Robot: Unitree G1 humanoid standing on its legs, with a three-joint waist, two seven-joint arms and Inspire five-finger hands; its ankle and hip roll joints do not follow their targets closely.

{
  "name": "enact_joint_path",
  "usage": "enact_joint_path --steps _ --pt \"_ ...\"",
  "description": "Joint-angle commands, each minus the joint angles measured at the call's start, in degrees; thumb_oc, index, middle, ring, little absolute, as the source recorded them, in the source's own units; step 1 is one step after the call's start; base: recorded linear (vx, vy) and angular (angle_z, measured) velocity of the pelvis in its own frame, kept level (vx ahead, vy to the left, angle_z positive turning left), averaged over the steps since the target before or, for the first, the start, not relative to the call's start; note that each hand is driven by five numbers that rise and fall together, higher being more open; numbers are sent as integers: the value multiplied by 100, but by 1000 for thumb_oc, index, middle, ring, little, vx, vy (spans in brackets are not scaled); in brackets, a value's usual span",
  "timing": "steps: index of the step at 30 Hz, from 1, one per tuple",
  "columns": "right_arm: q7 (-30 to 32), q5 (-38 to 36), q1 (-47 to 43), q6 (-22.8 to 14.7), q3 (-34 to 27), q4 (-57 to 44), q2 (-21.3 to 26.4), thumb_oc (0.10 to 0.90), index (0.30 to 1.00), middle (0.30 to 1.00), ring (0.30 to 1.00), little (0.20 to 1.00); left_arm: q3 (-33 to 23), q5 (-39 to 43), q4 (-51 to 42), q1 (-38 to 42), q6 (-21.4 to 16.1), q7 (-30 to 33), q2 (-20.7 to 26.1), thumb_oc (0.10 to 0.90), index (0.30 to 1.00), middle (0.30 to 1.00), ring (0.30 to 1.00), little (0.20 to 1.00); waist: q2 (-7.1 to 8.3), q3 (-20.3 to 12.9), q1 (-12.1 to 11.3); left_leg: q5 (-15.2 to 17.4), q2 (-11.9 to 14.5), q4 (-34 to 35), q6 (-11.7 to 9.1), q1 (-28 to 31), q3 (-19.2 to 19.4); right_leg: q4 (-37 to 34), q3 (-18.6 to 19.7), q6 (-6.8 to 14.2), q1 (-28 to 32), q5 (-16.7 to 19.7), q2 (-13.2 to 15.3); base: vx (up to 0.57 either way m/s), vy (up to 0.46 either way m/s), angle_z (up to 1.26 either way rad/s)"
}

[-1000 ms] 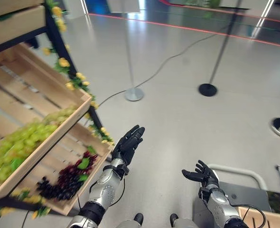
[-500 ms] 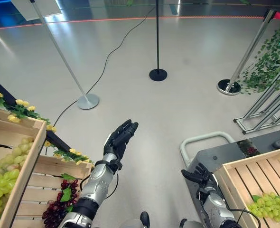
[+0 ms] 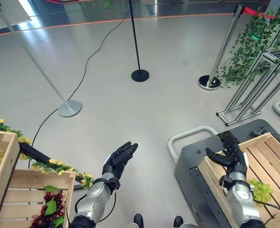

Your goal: Pick up the fruits from the basket on one side to the basket on the other side

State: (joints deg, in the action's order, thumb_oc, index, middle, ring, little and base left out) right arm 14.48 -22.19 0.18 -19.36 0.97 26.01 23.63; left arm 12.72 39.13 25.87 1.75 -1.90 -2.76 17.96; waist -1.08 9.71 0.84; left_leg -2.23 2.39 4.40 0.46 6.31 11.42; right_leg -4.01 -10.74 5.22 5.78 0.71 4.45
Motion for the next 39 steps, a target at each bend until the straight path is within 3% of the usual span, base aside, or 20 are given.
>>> enact_joint_path --steps 1,4,9,12,13,14,15,16,20,21,22,23,24,25,31,33,39 --pt "577 504 -647 -683 -353 -338 530 800 900 900 900 900 95 -417 -147 709 -221 -140 183 800 900 900 900 900 218 -208 118 354 36 -239 -162 -11 -55 203 135 132 -86 224 310 -60 20 -21" --pt "417 579 -742 -427 -469 -255 845 800 900 900 900 900 238 -479 -34 733 -141 -200 220 800 900 900 900 900 214 -153 231 364 37 -186 -120 29 79 216 257 203 -188 302 339 -59 38 -25" --pt "542 728 -752 -420 -692 -142 1137 800 900 900 900 900 402 -308 -45 663 -124 -217 203 800 900 900 900 900 252 -57 340 367 46 -162 -111 -21 183 140 431 267 -347 456 340 -57 23 -11" --pt "822 1267 -998 -238 -639 -28 1328 800 900 900 900 900 496 -104 -58 759 -240 -91 182 800 900 900 900 900 297 163 339 405 70 -359 -74 -205 507 502 163 317 -678 453 374 -211 0 -37" --pt "940 1668 -1203 -73 -523 52 1483 800 900 900 900 900 469 5 -151 767 -325 -40 240 800 900 900 900 900 316 336 266 519 146 -702 -39 -327 706 1043 -161 334 -894 301 474 -143 -23 -54" --pt "940 1668 -1203 -73 -523 52 1483 800 900 900 900 900 469 5 -151 767 -325 -40 240 800 900 900 900 900 316 336 266 519 146 -702 -39 -327 706 1043 -161 334 -894 301 474 -161 -107 -93" --pt "1117 2099 -1508 288 -247 276 1808 800 900 900 900 900 365 202 -348 750 -323 12 371 800 900 900 900 900 339 564 52 782 331 -1214 -49 -471 847 1830 -570 376 -1064 195 792 -86 -139 -97" --pt "1194 2194 -1591 371 -159 401 1893 800 900 900 900 900 331 232 -395 750 -300 8 405 800 900 900 900 900 356 635 4 841 387 -1360 -50 -530 864 1917 -595 373 -1108 223 870 -74 -278 -124" --pt "1583 2903 -1963 939 361 1057 2313 800 900 900 900 900 327 587 -324 736 -291 29 502 800 900 900 900 900 450 778 -58 921 598 -1797 -156 -683 852 1473 -637 245 -937 91 726 41 -244 -38" --pt "1590 3135 -2119 1260 564 1047 2503 800 900 900 900 900 301 845 -369 714 -274 39 500 800 900 900 900 900 469 796 -94 953 633 -1963 -223 -732 904 1317 -743 170 -868 113 723 13 -229 11" --pt "1447 3199 -2259 1499 793 1043 2709 800 900 900 900 900 293 1030 -339 680 -296 -19 452 800 900 900 900 900 486 856 -180 861 655 -2480 -377 -1028 661 1130 -698 46 -780 142 636 -58 -220 4" --pt "1436 3195 -2289 1521 821 1044 2734 800 900 900 900 900 283 1040 -326 677 -322 -39 434 800 900 900 900 900 518 881 -194 667 642 -2558 -361 -1174 646 1076 -724 -27 -815 231 657 -64 -148 -2" --pt "1386 3354 -2414 1643 967 1078 2846 800 900 900 900 900 230 1051 -286 609 -402 -197 364 800 900 900 900 900 490 1000 -331 382 623 -2685 -529 -1523 222 1009 -626 -62 -731 213 615 -90 63 -4" --pt "1325 3538 -2620 1644 1117 1097 2907 800 900 900 900 900 187 1209 -303 570 -494 -253 347 800 900 900 900 900 429 1055 -428 210 533 -1792 -501 -1452 -104 1004 -469 -17 -717 164 555 -16 102 -7" --pt "1125 4050 -2680 1856 1345 1175 3111 800 900 900 900 900 304 1325 -414 782 -607 -303 423 800 900 900 900 900 409 1318 -366 506 463 -1997 -349 -1406 67 1326 -622 37 -1019 123 748 -26 19 -42" --pt "1153 4289 -3068 2009 1773 1617 3342 800 900 900 900 900 412 1368 -596 919 -728 -248 557 800 900 900 900 900 389 1603 -436 657 469 -2512 -329 -1800 26 1635 -679 41 -1322 107 825 -142 -81 12" --pt "653 5251 -3728 2272 2407 1840 3622 800 900 900 900 900 471 1497 -685 1030 -734 -215 702 800 900 900 900 900 316 1903 -508 897 502 -3219 -252 -2348 10 2223 -674 -4 -1764 -58 929 -57 -44 15"
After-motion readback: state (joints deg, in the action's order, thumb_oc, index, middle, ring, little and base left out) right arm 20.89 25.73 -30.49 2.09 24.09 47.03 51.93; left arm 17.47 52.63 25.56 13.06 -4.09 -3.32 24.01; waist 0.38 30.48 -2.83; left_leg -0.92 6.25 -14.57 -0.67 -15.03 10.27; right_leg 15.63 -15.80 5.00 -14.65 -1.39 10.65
